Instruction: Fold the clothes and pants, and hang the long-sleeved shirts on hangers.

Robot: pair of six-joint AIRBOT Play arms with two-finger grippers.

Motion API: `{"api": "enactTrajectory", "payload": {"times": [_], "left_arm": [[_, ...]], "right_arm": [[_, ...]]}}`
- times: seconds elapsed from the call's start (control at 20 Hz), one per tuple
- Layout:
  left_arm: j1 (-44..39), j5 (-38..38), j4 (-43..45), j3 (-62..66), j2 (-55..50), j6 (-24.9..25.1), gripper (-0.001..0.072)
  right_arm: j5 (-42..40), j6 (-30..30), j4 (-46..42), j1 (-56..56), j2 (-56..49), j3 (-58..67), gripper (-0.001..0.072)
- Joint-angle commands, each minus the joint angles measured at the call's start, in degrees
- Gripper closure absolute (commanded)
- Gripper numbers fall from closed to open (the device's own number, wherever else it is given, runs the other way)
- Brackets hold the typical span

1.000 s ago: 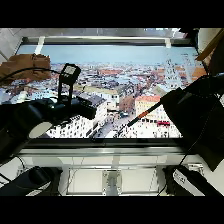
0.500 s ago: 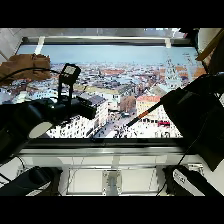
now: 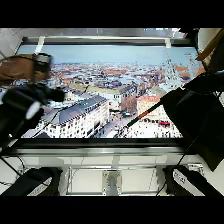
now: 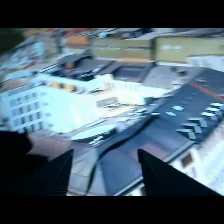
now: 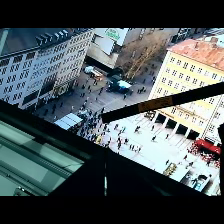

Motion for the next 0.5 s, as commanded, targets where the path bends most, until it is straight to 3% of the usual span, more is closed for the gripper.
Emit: {"api": "enactTrajectory", "payload": {"times": [0.0, 0.15, 0.45], "left_arm": [[20.68, -1.27, 0.28, 0.00, -2.67, 3.28, 0.0086], [32.74, -1.42, -7.06, 0.00, -9.25, 10.73, 0.0080], [35.60, 3.67, -8.11, 0.04, -24.15, 10.99, 0.0081]], "right_arm": [[-2.62, 0.09, 0.09, 0.07, -0.09, -1.81, 0.0707], [-3.39, 0.07, 0.04, 0.07, -0.42, -3.98, 0.0707], [-5.86, 0.07, 0.00, 0.07, -0.92, -4.26, 0.0707]]}}
